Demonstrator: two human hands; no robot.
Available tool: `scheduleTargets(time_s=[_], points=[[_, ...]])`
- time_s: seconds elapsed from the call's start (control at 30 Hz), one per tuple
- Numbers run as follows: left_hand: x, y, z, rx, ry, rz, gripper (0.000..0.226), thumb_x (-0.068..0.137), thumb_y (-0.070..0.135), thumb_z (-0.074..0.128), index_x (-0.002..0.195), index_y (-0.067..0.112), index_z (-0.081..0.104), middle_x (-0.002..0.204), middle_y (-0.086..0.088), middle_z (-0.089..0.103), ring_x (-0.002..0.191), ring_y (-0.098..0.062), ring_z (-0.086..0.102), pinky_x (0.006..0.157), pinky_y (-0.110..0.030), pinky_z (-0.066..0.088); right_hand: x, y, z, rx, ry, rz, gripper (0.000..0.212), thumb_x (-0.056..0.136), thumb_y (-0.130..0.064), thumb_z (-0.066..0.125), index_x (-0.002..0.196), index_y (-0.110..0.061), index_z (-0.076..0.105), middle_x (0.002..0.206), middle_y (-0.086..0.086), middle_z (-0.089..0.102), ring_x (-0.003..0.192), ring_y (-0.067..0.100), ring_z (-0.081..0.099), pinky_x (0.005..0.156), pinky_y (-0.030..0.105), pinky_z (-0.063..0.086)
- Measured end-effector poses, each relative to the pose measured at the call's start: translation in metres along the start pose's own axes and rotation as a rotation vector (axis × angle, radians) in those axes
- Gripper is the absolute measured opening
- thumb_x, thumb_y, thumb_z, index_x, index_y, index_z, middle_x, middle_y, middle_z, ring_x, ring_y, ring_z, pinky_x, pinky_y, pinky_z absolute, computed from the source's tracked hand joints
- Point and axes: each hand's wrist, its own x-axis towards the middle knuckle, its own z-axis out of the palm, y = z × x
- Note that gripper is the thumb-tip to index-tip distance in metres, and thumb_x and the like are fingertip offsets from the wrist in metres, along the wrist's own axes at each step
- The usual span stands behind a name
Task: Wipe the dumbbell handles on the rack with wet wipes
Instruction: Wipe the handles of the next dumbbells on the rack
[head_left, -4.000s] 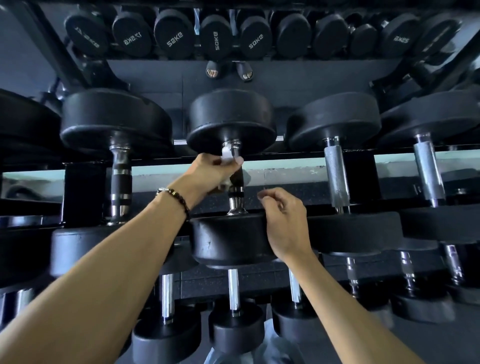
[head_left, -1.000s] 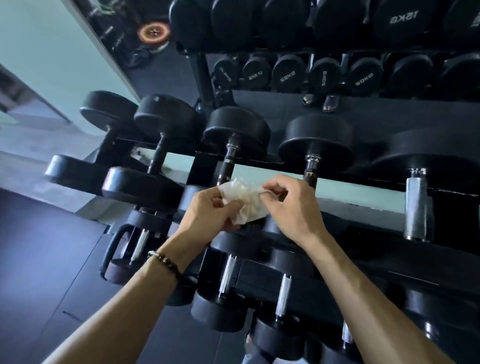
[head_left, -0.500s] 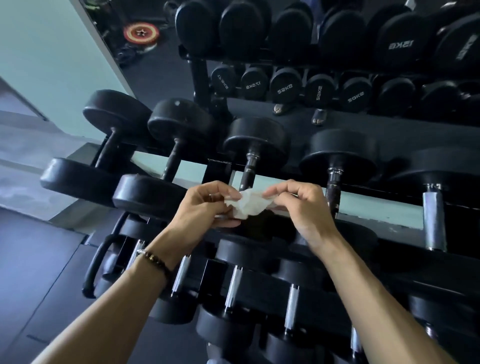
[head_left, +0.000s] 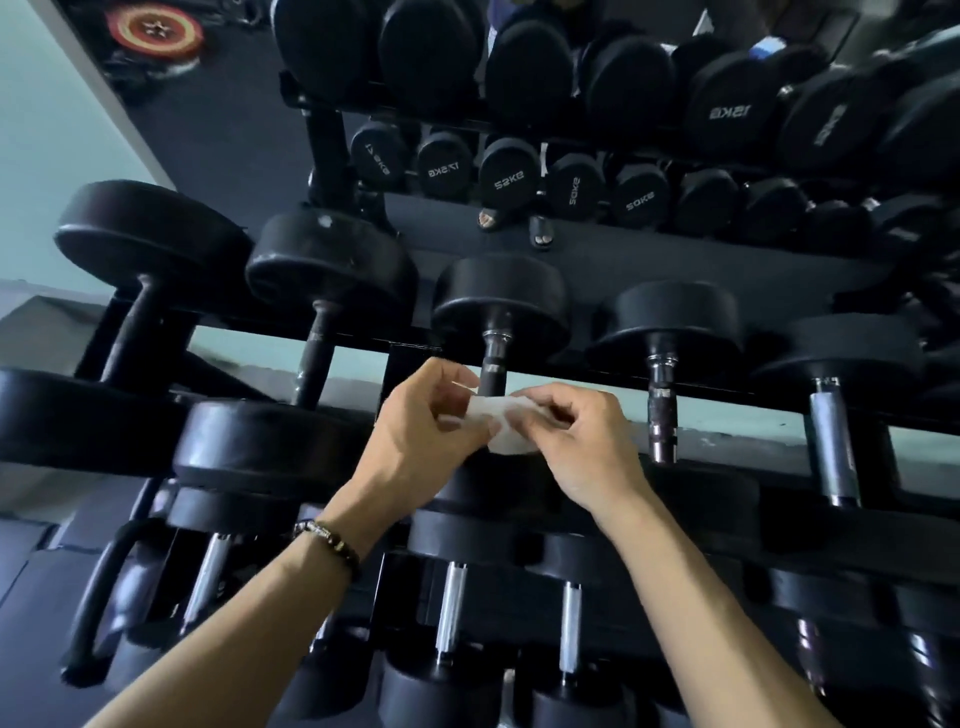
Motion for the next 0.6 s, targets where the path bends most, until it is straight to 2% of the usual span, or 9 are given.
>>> scheduleTargets(time_s=[0.07,0.1,0.17,0.23,0.3,0.4,0.5,0.6], points=[[0.001,-0.016,0.005,0.174,0.008,-0.055,0.038,0.083,0.033,0.077,0.116,0.024,0.059,0.108,0.01,0.064,0.102,-0.004,0.061,0.087,-0.016,0.047,0.017,0.014,0.0,-0.065,0.132,0.039,0.007,0.087,-0.011,0.071,0.084,-0.017,0.075,0.081,-0.01,0.072,0.079,0.003,0.064,0.065,0.013,0.048],[0.001,-0.023,0.008,0.245,-0.029,-0.104,0.048,0.085,0.042,0.072,0.126,0.023,0.055,0.117,0.009,0.059,0.11,-0.007,0.056,0.092,-0.018,0.044,0.026,0.021,0.001,-0.096,0.181,0.051,0.009,0.086,-0.01,0.068,0.085,-0.017,0.074,0.08,-0.009,0.071,0.079,0.003,0.062,0.064,0.013,0.045],[0.002,-0.034,0.014,0.337,-0.091,-0.177,0.064,0.089,0.054,0.062,0.139,0.019,0.044,0.127,0.004,0.05,0.121,-0.014,0.048,0.102,-0.031,0.042,0.047,0.032,0.003,-0.139,0.238,0.025,0.011,0.083,-0.006,0.065,0.083,-0.016,0.071,0.078,-0.01,0.068,0.074,0.006,0.06,0.062,0.012,0.042],[0.002,-0.037,0.02,0.347,-0.053,-0.198,0.073,0.088,0.062,0.056,0.143,0.017,0.04,0.134,0.0,0.046,0.126,-0.017,0.042,0.106,-0.037,0.039,0.068,0.041,0.007,-0.228,0.258,-0.094,0.011,0.083,-0.001,0.065,0.082,-0.011,0.07,0.076,-0.007,0.063,0.066,0.009,0.056,0.062,0.017,0.042],[0.001,-0.038,0.027,0.358,0.03,-0.182,0.077,0.082,0.068,0.047,0.14,0.018,0.044,0.136,0.0,0.046,0.127,-0.016,0.041,0.105,-0.038,0.039,0.087,0.048,0.012,-0.397,0.228,-0.297,0.009,0.083,0.001,0.068,0.086,-0.006,0.071,0.08,-0.001,0.06,0.061,0.017,0.055,0.058,0.028,0.047],[0.001,-0.037,0.034,0.407,0.113,-0.178,0.08,0.075,0.073,0.035,0.134,0.021,0.048,0.134,0.003,0.049,0.122,-0.014,0.046,0.094,-0.033,0.041,0.107,0.059,0.02,-0.663,0.077,-0.577,0.026,0.081,0.005,0.068,0.102,-0.008,0.074,0.079,0.005,0.057,0.052,0.023,0.054,0.045,0.032,0.051],[0.002,-0.04,0.035,0.438,0.159,-0.177,0.081,0.073,0.075,0.032,0.131,0.022,0.051,0.129,0.006,0.053,0.116,-0.014,0.05,0.091,-0.032,0.043,0.11,0.07,0.023,-0.783,-0.183,-0.804,0.042,0.076,0.014,0.059,0.114,-0.002,0.07,0.091,0.011,0.061,0.066,0.029,0.061,0.054,0.04,0.058],[0.003,-0.043,0.035,0.424,0.159,-0.182,0.076,0.073,0.074,0.036,0.129,0.025,0.052,0.127,0.009,0.053,0.112,-0.01,0.051,0.086,-0.029,0.041,0.106,0.07,0.003,-0.883,-0.479,-0.974,0.046,0.084,0.009,0.047,0.124,-0.003,0.064,0.106,0.013,0.061,0.081,0.03,0.061,0.067,0.04,0.06]])
